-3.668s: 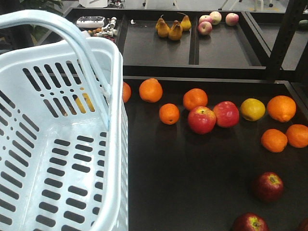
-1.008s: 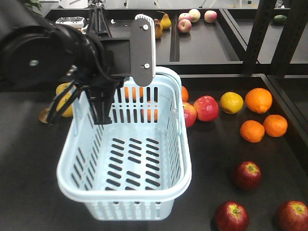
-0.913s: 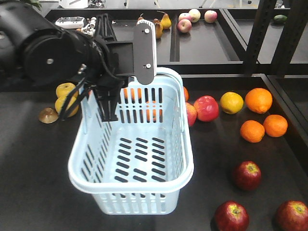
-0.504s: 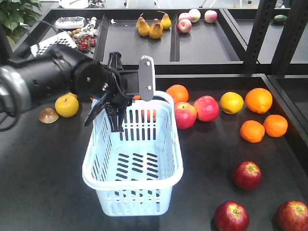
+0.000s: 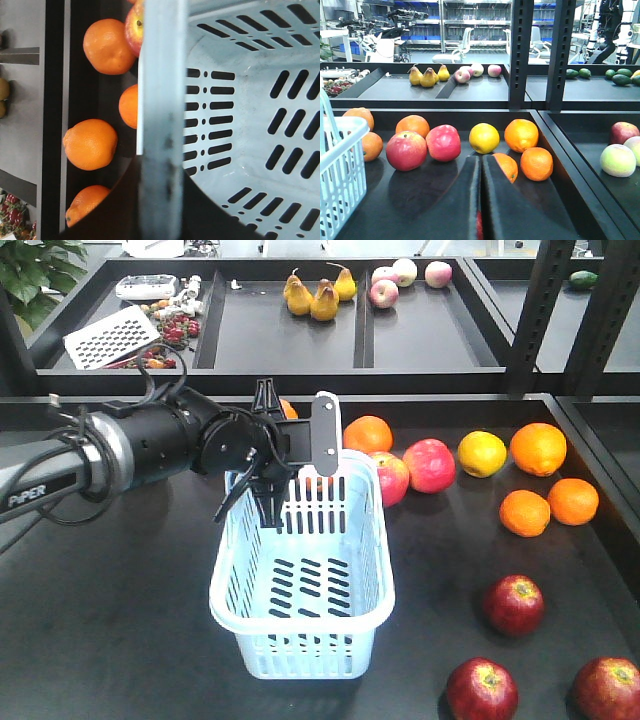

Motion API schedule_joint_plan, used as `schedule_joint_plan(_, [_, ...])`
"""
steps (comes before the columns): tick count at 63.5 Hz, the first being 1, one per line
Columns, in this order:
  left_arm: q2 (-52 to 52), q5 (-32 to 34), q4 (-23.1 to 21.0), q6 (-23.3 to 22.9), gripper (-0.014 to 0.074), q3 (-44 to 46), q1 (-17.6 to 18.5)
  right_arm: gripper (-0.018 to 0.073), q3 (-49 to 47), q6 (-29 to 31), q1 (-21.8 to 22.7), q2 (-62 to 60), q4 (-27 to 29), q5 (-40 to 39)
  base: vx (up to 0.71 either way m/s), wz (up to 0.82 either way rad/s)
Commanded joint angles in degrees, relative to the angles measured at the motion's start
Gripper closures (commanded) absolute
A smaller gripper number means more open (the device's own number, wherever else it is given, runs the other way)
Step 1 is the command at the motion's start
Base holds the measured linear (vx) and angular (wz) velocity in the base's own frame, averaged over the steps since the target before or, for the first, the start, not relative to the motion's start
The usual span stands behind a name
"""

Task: Pick three apples into basket with both arms
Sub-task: 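Lower the light-blue basket onto the table with the left gripper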

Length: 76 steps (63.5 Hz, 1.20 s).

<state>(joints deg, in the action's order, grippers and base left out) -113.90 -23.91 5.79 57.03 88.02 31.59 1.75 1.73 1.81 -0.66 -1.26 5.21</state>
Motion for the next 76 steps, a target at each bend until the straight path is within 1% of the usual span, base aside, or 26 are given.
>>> schedule_joint_plan(1, [2.71, 5.2, -0.56, -0.28, 0.0603, 1.87, 0.06, 0.0568, 0.63, -0.03, 0.38, -0.38, -0.44, -4.38, 0.0, 0.0])
schedule_joint_plan(11, [1.3, 4.31, -0.56, -0.28, 0.0603, 1.87, 0.06, 0.0568, 0.63, -0.03, 0.38, -0.38, -0.44, -4.38, 0.0, 0.0])
schedule_joint_plan(21, [0.44, 1.77, -0.56, -0.37, 0.0598, 1.87, 0.06, 0.0568, 0.63, -0.03, 0.38, -0.38, -0.44, -4.38, 0.0, 0.0])
schedule_joint_plan(29, [0.44, 0.26, -0.62, -0.37, 0.0552, 1.87, 0.06, 0.0568, 0.63, -0.03, 0.38, -0.38, -0.44, -4.43, 0.0, 0.0])
schedule_joint_plan(32, [0.44, -0.23, -0.56, -0.37, 0.0515, 1.87, 0.06, 0.0568, 0.63, -0.03, 0.38, -0.38, -0.44, -4.43, 0.0, 0.0])
schedule_joint_plan(37, [0.44, -0.97, -0.56, -0.37, 0.0425, 1.87, 0.06, 0.0568, 0.63, -0.03, 0.38, -0.38, -0.44, -4.43, 0.0, 0.0])
schedule_joint_plan(45, [0.44, -2.26, -0.56, -0.37, 0.0231, 1.87, 0.06, 0.0568, 0.63, -0.03, 0.38, -0.38, -0.44, -4.43, 0.0, 0.0])
schedule_joint_plan(48, [0.56, -2.73, -0.62, -0.49, 0.0136, 1.87, 0.06, 0.0568, 0.63, -0.03, 0.38, -0.38, -0.44, -4.43, 0.0, 0.0])
schedule_joint_plan(52, [0.94, -3.06, -1.3, -0.5, 0.0035, 1.87, 0.06, 0.0568, 0.63, -0.03, 0.38, -0.38, -0.44, -4.43, 0.0, 0.0])
schedule_joint_plan(59, [2.39, -2.9, -3.25, -0.5, -0.0099, 1.87, 0.06, 0.0568, 0.63, -0.03, 0.38, -0.38, -0.44, -4.43, 0.0, 0.0])
schedule_joint_plan(62, [3.17, -3.21, -3.97, -0.5, -0.0131, 1.87, 0.06, 0.0568, 0.63, -0.03, 0.38, -0.38, -0.44, -4.5, 0.0, 0.0])
schedule_joint_plan(64, [3.67, -3.57, -4.19, -0.5, -0.0136, 1.87, 0.06, 0.0568, 0.63, -0.03, 0.38, -0.38, -0.44, -4.5, 0.0, 0.0])
schedule_joint_plan(69, [5.04, -6.35, -5.06, -0.5, -0.0129, 1.87, 0.06, 0.0568, 0.63, -0.03, 0.38, -0.38, -0.44, -4.43, 0.0, 0.0])
schedule_joint_plan(73, [6.38, -9.84, -5.06, -0.56, -0.0116, 1.87, 0.06, 0.0568, 0.63, -0.03, 0.38, -0.38, -0.44, -4.43, 0.0, 0.0])
schedule_joint_plan(76, [7.29, -11.59, -5.06, -1.33, -0.0106, 1.87, 0.06, 0.0568, 0.63, -0.03, 0.38, -0.38, -0.44, -4.43, 0.0, 0.0])
